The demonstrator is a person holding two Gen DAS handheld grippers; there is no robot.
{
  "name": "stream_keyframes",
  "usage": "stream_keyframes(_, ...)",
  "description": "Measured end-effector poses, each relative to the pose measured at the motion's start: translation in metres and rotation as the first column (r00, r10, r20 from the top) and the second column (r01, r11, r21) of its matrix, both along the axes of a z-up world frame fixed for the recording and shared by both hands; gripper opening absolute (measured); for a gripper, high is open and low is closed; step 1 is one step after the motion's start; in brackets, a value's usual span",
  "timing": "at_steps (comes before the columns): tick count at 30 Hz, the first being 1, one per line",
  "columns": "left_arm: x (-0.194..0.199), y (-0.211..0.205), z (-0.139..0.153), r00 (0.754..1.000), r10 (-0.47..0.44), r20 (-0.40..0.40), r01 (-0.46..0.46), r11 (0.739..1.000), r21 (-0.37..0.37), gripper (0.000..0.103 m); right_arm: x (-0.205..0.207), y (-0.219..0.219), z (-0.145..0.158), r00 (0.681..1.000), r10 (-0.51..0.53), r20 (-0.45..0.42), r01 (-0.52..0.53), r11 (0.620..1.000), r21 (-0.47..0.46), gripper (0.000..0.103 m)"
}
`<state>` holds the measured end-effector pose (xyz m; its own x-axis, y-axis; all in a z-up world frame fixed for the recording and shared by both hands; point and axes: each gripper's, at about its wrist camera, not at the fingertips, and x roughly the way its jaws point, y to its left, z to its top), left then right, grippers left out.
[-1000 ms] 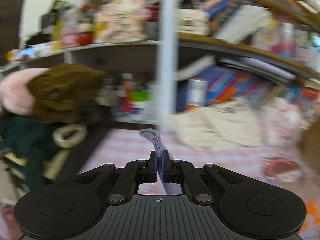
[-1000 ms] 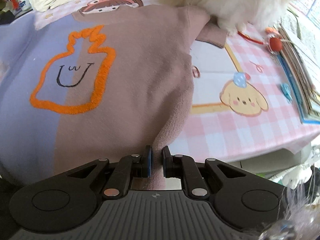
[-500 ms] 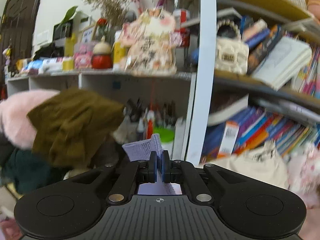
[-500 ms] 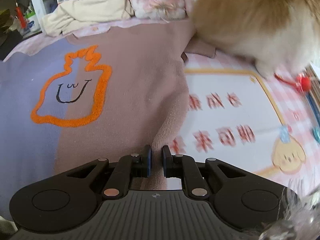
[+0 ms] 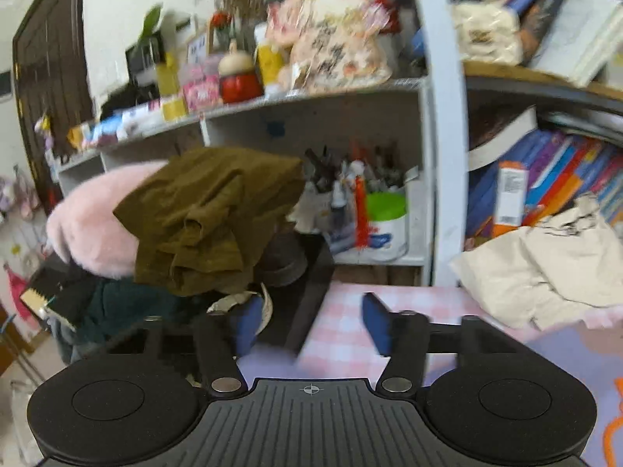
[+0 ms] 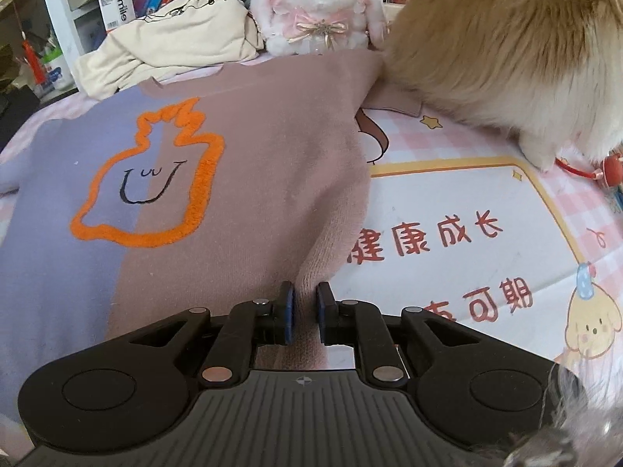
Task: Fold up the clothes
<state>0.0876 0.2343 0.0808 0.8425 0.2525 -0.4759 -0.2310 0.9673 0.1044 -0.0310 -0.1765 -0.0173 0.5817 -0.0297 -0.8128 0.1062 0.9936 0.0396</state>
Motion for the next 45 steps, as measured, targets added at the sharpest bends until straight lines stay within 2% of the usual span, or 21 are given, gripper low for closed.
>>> stream_keyframes(3,-0.024,-0.018,-0.022,0.990,-0.124,-0.061,0.114,0.982,-0.148,0.061,-0.001,-0.001,0.000,1.000,-0.002,-0.002,0.002,1.000,0.007,0.013)
stream_keyframes(5,-0.038,-0.039,-0.045,0.971,-0.203,-0.130,0.168,0.957,-0.237,0.061,-0.001,-0.005,0.001,1.000,0.000,-0.010,0.000,1.000,0.019,0.013)
stream_keyframes(6,-0.045,-0.050,-0.056,0.961,-0.223,-0.166,0.177,0.951,-0.254,0.061,-0.003,-0.007,0.001,1.000,-0.001,-0.019,0.001,1.000,0.029,0.013)
stream_keyframes(10,-0.069,-0.077,-0.087,0.930,-0.257,-0.263,0.179,0.941,-0.287,0.061,-0.013,-0.011,0.001,0.999,0.009,-0.044,-0.007,0.999,0.049,0.014)
stream_keyframes(13,-0.076,-0.082,-0.101,0.911,-0.261,-0.319,0.182,0.950,-0.255,0.060,-0.018,-0.012,0.000,0.999,0.013,-0.042,-0.010,0.998,0.056,0.015)
stream_keyframes(16,-0.076,-0.079,-0.112,0.904,-0.244,-0.351,0.166,0.957,-0.238,0.057,-0.019,-0.012,-0.001,0.999,0.013,-0.035,-0.011,0.998,0.055,0.015)
stream_keyframes(19,-0.074,-0.079,-0.111,0.907,-0.258,-0.332,0.184,0.953,-0.239,0.042,-0.020,-0.011,-0.002,1.000,0.012,-0.023,-0.011,0.999,0.036,0.015)
stream_keyframes(21,-0.071,-0.084,-0.110,0.898,-0.299,-0.324,0.221,0.941,-0.256,0.015,-0.021,-0.009,-0.002,1.000,0.014,-0.017,-0.013,1.000,0.028,0.014)
stream_keyframes(22,-0.071,-0.086,-0.110,0.897,-0.303,-0.323,0.226,0.941,-0.253,0.008,-0.021,-0.008,-0.002,1.000,0.017,-0.014,-0.016,1.000,0.024,0.014)
stream_keyframes(25,-0.072,-0.093,-0.110,0.897,-0.302,-0.323,0.232,0.943,-0.238,0.008,-0.019,-0.002,-0.001,0.999,0.047,0.001,-0.047,0.999,0.014,0.014)
stream_keyframes(28,-0.075,-0.099,-0.104,0.902,-0.286,-0.323,0.229,0.952,-0.204,0.012,-0.018,-0.012,0.004,1.000,0.015,0.022,-0.016,0.998,0.066,0.016)
stream_keyframes(30,-0.080,-0.103,-0.096,0.914,-0.285,-0.288,0.237,0.952,-0.191,0.012,-0.018,-0.021,0.008,0.999,-0.018,0.036,0.014,0.994,0.110,0.025)
stream_keyframes(32,-0.084,-0.110,-0.089,0.914,-0.320,-0.248,0.273,0.939,-0.208,0.015,-0.014,-0.032,0.012,0.997,-0.062,0.055,0.053,0.989,0.139,0.026)
stream_keyframes(34,-0.086,-0.120,-0.087,0.904,-0.358,-0.235,0.307,0.924,-0.227,0.021,-0.005,-0.044,0.015,0.992,-0.099,0.076,0.087,0.986,0.145,0.026)
stream_keyframes(39,-0.091,-0.148,-0.098,0.867,-0.405,-0.289,0.353,0.910,-0.216,0.027,0.026,-0.075,0.024,0.982,-0.140,0.129,0.122,0.983,0.137,0.026)
stream_keyframes(41,-0.091,-0.157,-0.102,0.862,-0.393,-0.320,0.343,0.917,-0.202,0.032,0.042,-0.089,0.025,0.980,-0.135,0.145,0.117,0.984,0.131,0.026)
stream_keyframes(44,-0.092,-0.166,-0.104,0.868,-0.354,-0.347,0.303,0.933,-0.193,0.038,0.072,-0.113,0.021,0.979,-0.142,0.146,0.121,0.982,0.148,0.027)
stream_keyframes(45,-0.093,-0.170,-0.104,0.873,-0.338,-0.352,0.287,0.939,-0.190,0.046,0.082,-0.122,0.018,0.979,-0.148,0.140,0.125,0.979,0.159,0.027)
